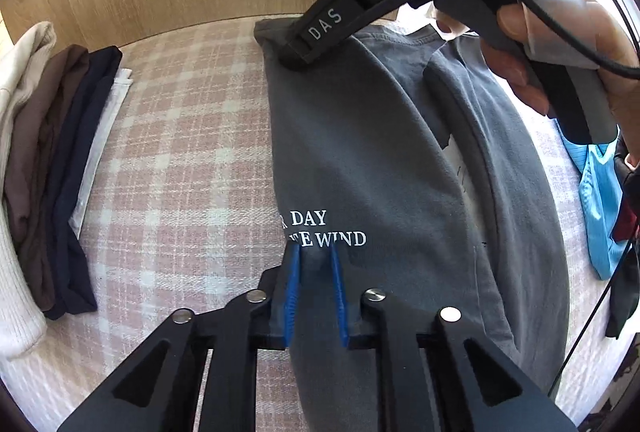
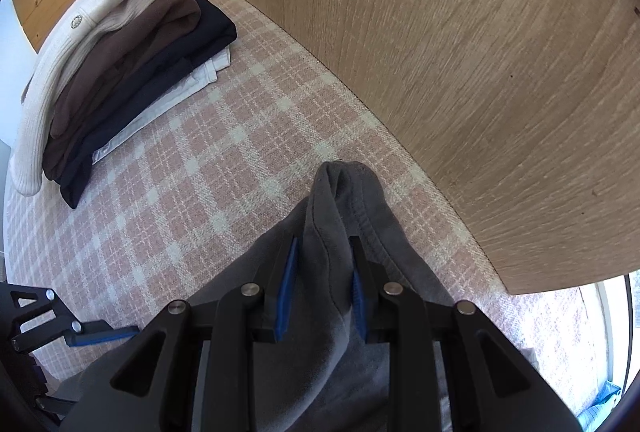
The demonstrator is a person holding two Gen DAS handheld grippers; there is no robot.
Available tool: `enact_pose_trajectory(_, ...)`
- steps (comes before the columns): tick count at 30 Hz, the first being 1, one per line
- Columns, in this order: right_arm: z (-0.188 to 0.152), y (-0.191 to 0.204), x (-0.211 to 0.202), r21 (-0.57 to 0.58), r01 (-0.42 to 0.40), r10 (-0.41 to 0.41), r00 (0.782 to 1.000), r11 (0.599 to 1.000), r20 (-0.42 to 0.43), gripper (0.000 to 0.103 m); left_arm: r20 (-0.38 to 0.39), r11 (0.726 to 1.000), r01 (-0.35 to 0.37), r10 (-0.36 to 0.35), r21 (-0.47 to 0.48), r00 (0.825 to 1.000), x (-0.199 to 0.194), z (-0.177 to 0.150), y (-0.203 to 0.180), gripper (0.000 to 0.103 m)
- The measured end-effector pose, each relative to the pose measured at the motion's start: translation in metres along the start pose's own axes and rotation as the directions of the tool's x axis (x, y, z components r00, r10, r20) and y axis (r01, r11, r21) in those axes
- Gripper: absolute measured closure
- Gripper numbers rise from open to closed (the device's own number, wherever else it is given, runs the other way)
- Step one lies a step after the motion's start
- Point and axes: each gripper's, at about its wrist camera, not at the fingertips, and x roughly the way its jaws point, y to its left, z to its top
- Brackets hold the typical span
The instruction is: Fold clothes
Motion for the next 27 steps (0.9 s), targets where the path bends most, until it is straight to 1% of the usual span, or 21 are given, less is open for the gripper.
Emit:
enact_pose_trajectory(2, 0.000, -0.001, 0.003, 0.010, -0.010, 0.010, 1.000, 1.000, -0.002, 0.079, 0.018, 1.000, 0.018, -0.018, -0.007, 1.000, -0.003, -0.003, 0.004, 0.099)
enact_pose_trajectory(4, 0.001, -0.004, 0.004, 0.025, -0.024, 0.024, 1.000, 0.999, 0.009, 0.079, 0.043, 0.997, 0.054, -0.052, -0.048, 0.998, -0.008, -0.006, 0.014, 0.099)
enact_pose_trajectory(5, 0.001, -0.005, 0.003, 0.030, -0.029, 0.028, 0.999, 0.999, 0.019, 0.089, 0.056, 0.994, 0.076, -0.072, -0.073, 0.996, -0.012, -0.010, 0.023, 0.099)
enact_pose_trajectory(6, 0.002, -0.007, 0.002, 0.038, -0.038, 0.037, 0.999, 0.999, 0.025, 0.094, 0.070, 0.990, 0.101, -0.095, -0.096, 0.993, -0.016, -0.013, 0.030, 0.099)
enact_pose_trajectory(10, 0.005, -0.018, -0.008, 0.091, -0.099, 0.092, 0.992, 0.991, 0.084, 0.095, 0.109, 0.964, 0.186, -0.167, -0.190, 0.980, -0.022, -0.022, 0.056, 0.099)
enact_pose_trajectory(12, 0.005, -0.026, -0.012, 0.123, -0.139, 0.124, 0.985, 0.983, 0.120, 0.095, 0.111, 0.961, 0.186, -0.166, -0.205, 0.980, -0.022, -0.026, 0.059, 0.099)
enact_pose_trajectory(13, 0.005, -0.029, -0.011, 0.130, -0.151, 0.136, 0.984, 0.980, 0.119, 0.095, 0.111, 0.962, 0.179, -0.159, -0.204, 0.981, -0.022, -0.027, 0.058, 0.099)
enact_pose_trajectory(14, 0.005, -0.029, -0.007, 0.128, -0.138, 0.126, 0.987, 0.982, 0.098, 0.095, 0.111, 0.964, 0.172, -0.152, -0.205, 0.982, -0.023, -0.029, 0.056, 0.099)
enact_pose_trajectory(16, 0.009, -0.023, 0.003, 0.097, -0.082, 0.077, 0.996, 0.992, 0.051, 0.093, 0.117, 0.961, 0.174, -0.152, -0.215, 0.981, -0.025, -0.034, 0.055, 0.099)
enact_pose_trajectory(18, 0.011, -0.018, 0.003, 0.072, -0.056, 0.053, 0.997, 0.996, 0.051, 0.091, 0.116, 0.959, 0.180, -0.158, -0.221, 0.981, -0.024, -0.035, 0.058, 0.099)
enact_pose_trajectory(20, 0.013, -0.016, 0.000, 0.066, -0.048, 0.046, 0.998, 0.997, 0.040, 0.081, 0.112, 0.956, 0.182, -0.159, -0.231, 0.981, -0.024, -0.034, 0.059, 0.098)
enact_pose_trajectory(22, 0.015, -0.015, -0.005, 0.055, -0.036, 0.034, 0.998, 0.998, 0.044, 0.080, 0.121, 0.960, 0.147, -0.121, -0.238, 0.985, -0.028, -0.031, 0.059, 0.098)
enact_pose_trajectory(24, 0.017, -0.018, -0.006, 0.068, -0.056, 0.053, 0.998, 0.996, 0.046, 0.080, 0.153, 0.967, 0.116, -0.082, -0.228, 0.985, -0.039, -0.026, 0.057, 0.100)
enact_pose_trajectory(25, 0.019, -0.020, -0.006, 0.079, -0.073, 0.070, 0.997, 0.994, 0.045, 0.080, 0.164, 0.971, 0.112, -0.078, -0.211, 0.983, -0.042, -0.020, 0.054, 0.099)
enact_pose_trajectory(27, 0.020, -0.022, -0.002, 0.101, -0.103, 0.099, 0.994, 0.990, 0.042, 0.080, 0.180, 0.980, 0.111, -0.081, -0.164, 0.980, -0.043, -0.003, 0.048, 0.091)
